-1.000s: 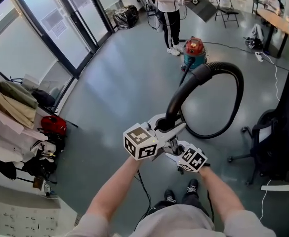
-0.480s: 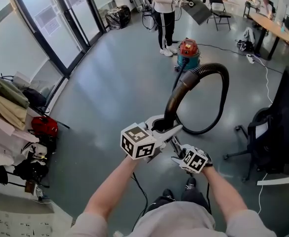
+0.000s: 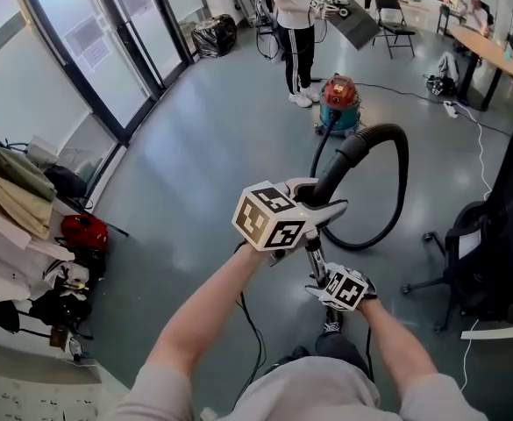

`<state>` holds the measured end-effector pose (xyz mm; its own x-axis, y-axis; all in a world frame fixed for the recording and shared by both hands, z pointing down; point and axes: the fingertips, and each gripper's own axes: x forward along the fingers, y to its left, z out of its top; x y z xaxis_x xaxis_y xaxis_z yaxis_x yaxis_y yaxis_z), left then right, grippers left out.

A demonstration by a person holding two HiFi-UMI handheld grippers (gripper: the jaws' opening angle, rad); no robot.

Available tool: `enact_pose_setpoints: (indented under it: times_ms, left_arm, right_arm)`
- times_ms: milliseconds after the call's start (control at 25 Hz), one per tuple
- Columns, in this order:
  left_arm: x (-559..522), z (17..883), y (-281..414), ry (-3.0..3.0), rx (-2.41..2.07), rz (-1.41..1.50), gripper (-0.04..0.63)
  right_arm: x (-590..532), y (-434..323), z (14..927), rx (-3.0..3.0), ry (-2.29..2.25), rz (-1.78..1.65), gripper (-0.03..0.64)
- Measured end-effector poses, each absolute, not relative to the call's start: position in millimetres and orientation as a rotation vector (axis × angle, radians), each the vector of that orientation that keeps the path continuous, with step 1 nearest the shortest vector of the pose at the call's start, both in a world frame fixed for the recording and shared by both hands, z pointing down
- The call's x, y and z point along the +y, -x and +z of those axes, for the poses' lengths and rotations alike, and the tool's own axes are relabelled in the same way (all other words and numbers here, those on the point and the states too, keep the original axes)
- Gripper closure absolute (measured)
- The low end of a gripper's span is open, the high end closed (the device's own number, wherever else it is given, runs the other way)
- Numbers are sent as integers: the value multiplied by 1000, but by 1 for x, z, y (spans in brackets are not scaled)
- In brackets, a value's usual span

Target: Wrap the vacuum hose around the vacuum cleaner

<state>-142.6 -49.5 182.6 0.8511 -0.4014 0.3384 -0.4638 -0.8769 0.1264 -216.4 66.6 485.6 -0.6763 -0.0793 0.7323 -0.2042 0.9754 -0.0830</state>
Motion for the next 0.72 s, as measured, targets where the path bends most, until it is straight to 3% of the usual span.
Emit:
enact_pose_setpoints:
  times_ms: [480, 720]
  left_arm:
    - [-138, 232, 133, -2610, -841, 652, 425]
    - [-154, 273, 168, -2457, -979, 630, 423]
  right_arm:
    - [-13, 125, 515, -2235, -121, 180, 471]
    - [-32, 100, 533, -2112, -37, 112, 469]
